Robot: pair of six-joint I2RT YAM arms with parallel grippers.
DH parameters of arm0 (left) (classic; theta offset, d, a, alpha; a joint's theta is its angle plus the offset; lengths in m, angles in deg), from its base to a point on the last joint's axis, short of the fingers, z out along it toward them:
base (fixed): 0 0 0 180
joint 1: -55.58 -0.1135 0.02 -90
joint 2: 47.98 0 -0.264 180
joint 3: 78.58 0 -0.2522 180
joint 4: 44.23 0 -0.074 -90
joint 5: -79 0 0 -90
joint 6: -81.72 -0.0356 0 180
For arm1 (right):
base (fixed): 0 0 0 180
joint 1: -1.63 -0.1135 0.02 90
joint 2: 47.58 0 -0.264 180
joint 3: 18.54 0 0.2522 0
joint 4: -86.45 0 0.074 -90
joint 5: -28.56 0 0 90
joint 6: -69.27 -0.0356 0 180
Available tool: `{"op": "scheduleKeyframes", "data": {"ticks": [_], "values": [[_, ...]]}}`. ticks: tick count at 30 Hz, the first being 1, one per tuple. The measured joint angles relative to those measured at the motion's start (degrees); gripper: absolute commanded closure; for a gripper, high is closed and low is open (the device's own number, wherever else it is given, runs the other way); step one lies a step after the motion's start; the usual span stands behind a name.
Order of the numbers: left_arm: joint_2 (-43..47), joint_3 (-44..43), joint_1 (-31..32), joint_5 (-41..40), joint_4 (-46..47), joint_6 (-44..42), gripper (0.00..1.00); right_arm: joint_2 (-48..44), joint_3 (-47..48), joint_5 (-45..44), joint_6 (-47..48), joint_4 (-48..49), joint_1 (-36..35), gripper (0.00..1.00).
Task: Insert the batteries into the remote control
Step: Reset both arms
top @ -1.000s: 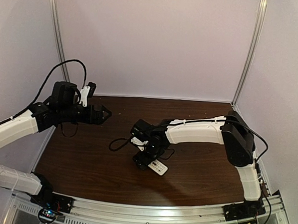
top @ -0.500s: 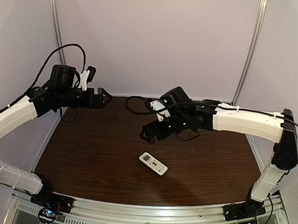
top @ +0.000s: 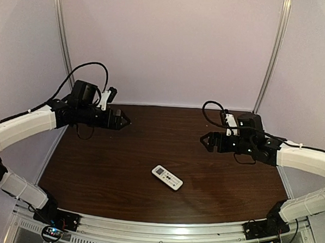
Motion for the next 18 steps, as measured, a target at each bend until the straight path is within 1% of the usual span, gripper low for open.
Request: {"op": "scheduleKeyframes", "data": {"ticks": [4, 9, 13, 18], "values": [[-0.5, 7.1, 0.0, 1.3, 2.8, 0.2, 0.03, -2.9, -7.3, 0.0, -1.6, 5.2, 0.3, 0.0], [-0.8, 14.5, 0.0, 2.5, 5.7, 1.0, 0.03, -3.8, -14.1, 0.0, -3.4, 12.1, 0.3, 0.0], [-0.8, 16.5, 0.0, 2.8, 6.5, 1.3, 0.03, -3.8, -16.6, 0.0, -4.5, 14.7, 0.3, 0.0], [-0.8, 16.6, 0.0, 2.9, 8.9, 1.3, 0.03, -3.5, -16.7, 0.0, -5.0, 17.4, 0.3, 0.0]]}}
